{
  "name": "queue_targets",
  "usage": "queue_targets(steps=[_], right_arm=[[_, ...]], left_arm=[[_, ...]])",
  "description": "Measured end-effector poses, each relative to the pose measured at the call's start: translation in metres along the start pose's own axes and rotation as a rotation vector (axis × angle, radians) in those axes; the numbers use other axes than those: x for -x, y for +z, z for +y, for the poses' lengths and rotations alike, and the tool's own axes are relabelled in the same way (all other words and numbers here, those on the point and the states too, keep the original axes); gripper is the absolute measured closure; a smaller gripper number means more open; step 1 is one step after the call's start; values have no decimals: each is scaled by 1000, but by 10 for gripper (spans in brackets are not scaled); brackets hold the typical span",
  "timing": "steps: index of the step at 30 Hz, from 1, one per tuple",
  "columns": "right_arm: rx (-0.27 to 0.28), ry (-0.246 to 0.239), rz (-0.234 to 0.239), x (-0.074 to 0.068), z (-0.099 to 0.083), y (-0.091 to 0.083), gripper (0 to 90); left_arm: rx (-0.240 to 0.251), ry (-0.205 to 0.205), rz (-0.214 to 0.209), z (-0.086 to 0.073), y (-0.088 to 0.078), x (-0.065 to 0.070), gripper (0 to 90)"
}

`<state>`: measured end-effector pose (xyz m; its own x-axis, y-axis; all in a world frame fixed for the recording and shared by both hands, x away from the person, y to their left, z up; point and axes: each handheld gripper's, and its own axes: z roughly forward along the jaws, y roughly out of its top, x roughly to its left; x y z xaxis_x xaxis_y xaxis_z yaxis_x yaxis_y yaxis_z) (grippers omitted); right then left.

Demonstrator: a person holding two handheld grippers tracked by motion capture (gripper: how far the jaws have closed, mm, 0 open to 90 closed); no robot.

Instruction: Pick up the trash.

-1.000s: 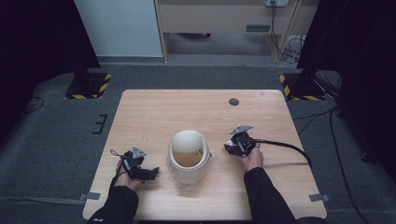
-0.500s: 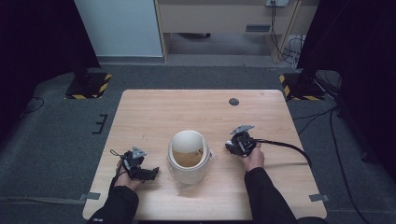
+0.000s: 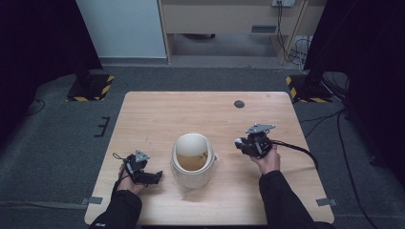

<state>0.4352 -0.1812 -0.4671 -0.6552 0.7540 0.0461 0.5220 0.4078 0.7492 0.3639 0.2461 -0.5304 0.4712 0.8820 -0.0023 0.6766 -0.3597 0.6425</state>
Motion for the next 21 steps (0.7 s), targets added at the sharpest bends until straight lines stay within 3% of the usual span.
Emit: queue_targets(steps=[17,21], right_arm=[[178,36,74,2,-3,-62,680],[198,33,83,2,-2,-70,681]], left_arm=[[6,-3,3,-1,0,0,0],[17,-4,3,-2,0,0,0]])
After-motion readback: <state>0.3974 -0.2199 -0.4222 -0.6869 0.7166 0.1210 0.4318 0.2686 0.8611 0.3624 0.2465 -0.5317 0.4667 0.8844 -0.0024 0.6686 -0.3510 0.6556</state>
